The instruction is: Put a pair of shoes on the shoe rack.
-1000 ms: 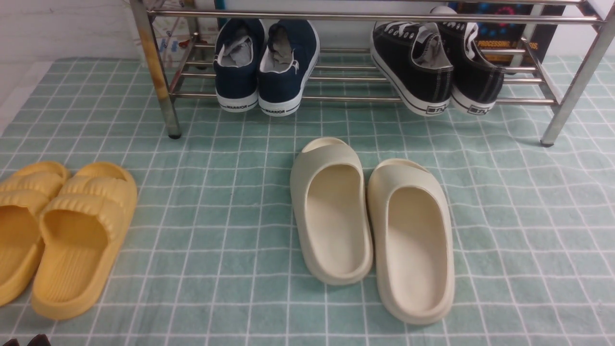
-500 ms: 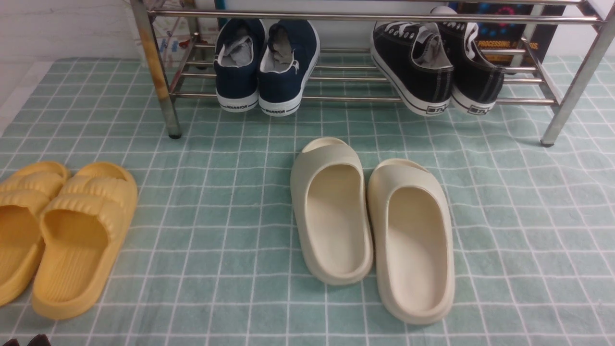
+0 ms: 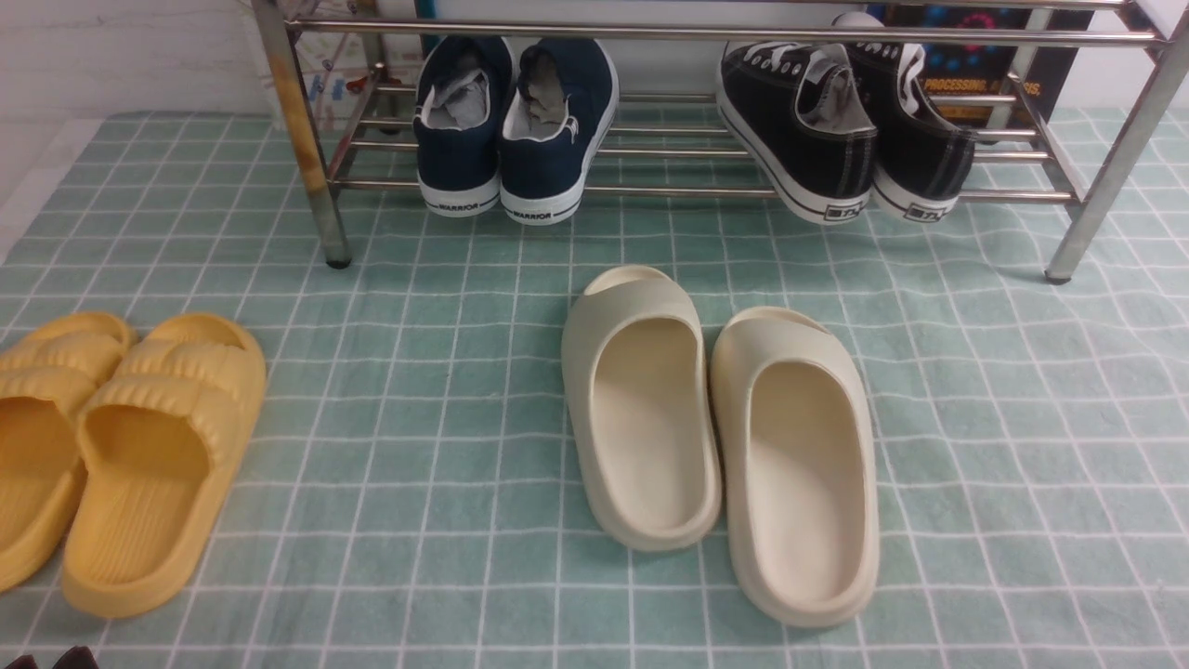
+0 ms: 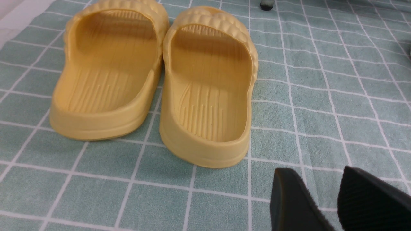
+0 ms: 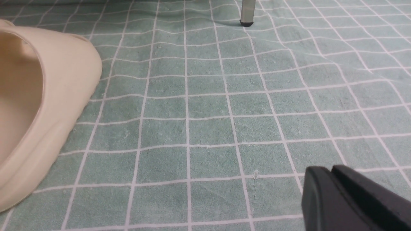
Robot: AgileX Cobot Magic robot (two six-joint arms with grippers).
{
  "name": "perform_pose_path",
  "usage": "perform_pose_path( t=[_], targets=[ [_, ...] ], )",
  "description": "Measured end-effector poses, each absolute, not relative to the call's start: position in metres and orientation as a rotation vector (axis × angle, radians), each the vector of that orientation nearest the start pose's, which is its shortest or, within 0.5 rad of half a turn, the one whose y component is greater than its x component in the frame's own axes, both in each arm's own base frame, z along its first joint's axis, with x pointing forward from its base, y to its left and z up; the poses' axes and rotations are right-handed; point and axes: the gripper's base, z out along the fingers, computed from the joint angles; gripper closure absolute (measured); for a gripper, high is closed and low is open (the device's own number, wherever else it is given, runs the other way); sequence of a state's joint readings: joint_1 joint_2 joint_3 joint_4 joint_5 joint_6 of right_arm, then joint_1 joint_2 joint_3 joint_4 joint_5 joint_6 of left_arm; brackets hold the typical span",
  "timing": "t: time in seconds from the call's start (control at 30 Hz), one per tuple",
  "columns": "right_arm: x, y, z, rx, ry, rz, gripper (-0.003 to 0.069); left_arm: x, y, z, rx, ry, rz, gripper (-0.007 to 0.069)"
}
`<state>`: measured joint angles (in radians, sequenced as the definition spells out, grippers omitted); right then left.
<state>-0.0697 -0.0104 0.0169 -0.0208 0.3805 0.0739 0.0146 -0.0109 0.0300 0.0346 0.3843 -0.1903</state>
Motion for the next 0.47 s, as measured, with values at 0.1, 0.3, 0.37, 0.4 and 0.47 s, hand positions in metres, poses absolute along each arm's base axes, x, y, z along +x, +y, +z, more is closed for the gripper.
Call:
perform_pose_path(
  t=[0.1, 0.3, 0.37, 0.4, 0.47],
  targets=[
    [0.0521, -0.0043, 0.1739, 0.121, 1.867, -0.018, 0.0578, 0.0523, 0.0019, 0.1692, -0.172, 1.88, -0.086, 0.0386],
    [0.0521, -0.0043, 0.1739, 0.121, 1.867, -0.018, 0.0569, 0.0523, 0.0019, 0.1692, -0.172, 1.88, -0.086, 0.0386],
    [0.0521, -0.0043, 0.1739, 0.121, 1.867, -0.018, 0.0567, 0.0523, 0.0019, 0.1692, -0.172, 1.88, -0.086, 0.0386],
    [0.0521, -0.0043, 0.1739, 0.121, 1.867, -0.018, 0.0566, 0.0523, 0.0019, 0.1692, -0.172, 1.88, -0.086, 0.0386],
    [0.0521, -0.0043, 0.1739, 0.121, 1.867, -0.018, 0.0566, 0.0523, 0.0019, 0.1692, -0.172, 1.88, -0.086, 0.0386]
  ],
)
